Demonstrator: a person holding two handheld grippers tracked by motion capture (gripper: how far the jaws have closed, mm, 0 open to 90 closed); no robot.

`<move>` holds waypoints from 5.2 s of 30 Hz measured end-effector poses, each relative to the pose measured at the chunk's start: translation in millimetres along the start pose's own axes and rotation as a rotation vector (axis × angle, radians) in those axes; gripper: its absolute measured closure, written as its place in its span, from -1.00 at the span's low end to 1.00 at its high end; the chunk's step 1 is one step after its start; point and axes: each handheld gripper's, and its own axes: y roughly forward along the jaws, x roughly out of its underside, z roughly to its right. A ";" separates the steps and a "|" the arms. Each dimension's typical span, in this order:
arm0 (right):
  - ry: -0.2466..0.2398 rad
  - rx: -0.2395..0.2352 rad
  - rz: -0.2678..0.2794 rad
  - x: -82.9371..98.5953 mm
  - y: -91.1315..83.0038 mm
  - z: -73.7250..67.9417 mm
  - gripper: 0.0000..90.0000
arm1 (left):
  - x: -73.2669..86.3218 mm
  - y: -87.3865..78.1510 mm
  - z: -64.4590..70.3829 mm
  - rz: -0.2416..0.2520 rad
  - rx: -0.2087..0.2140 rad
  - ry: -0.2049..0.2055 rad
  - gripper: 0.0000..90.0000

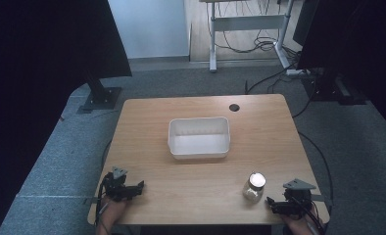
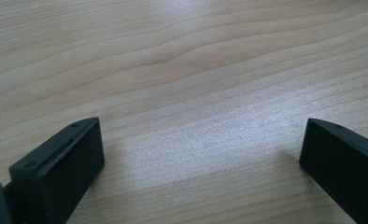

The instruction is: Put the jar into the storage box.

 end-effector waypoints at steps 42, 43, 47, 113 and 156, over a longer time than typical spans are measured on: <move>0.013 -0.004 0.075 -2.4 -13.2 -0.5 -0.88 | -0.2 0.3 -0.2 0.000 0.001 0.001 -1.00; 0.011 -0.004 0.074 -2.8 -13.7 -1.0 -0.88 | -0.2 0.3 -0.2 0.000 0.001 0.001 -1.00; -0.015 0.006 0.082 -4.7 -15.7 -4.6 -0.88 | -0.2 0.3 -0.2 0.000 0.001 0.001 -1.00; -0.070 -0.167 0.324 -44.4 -32.1 -49.5 -0.54 | -0.1 0.2 0.0 0.000 0.000 0.000 -1.00; -0.129 -0.212 0.340 -74.2 -29.9 -60.4 -0.13 | -0.1 0.2 0.0 0.000 0.000 0.000 -1.00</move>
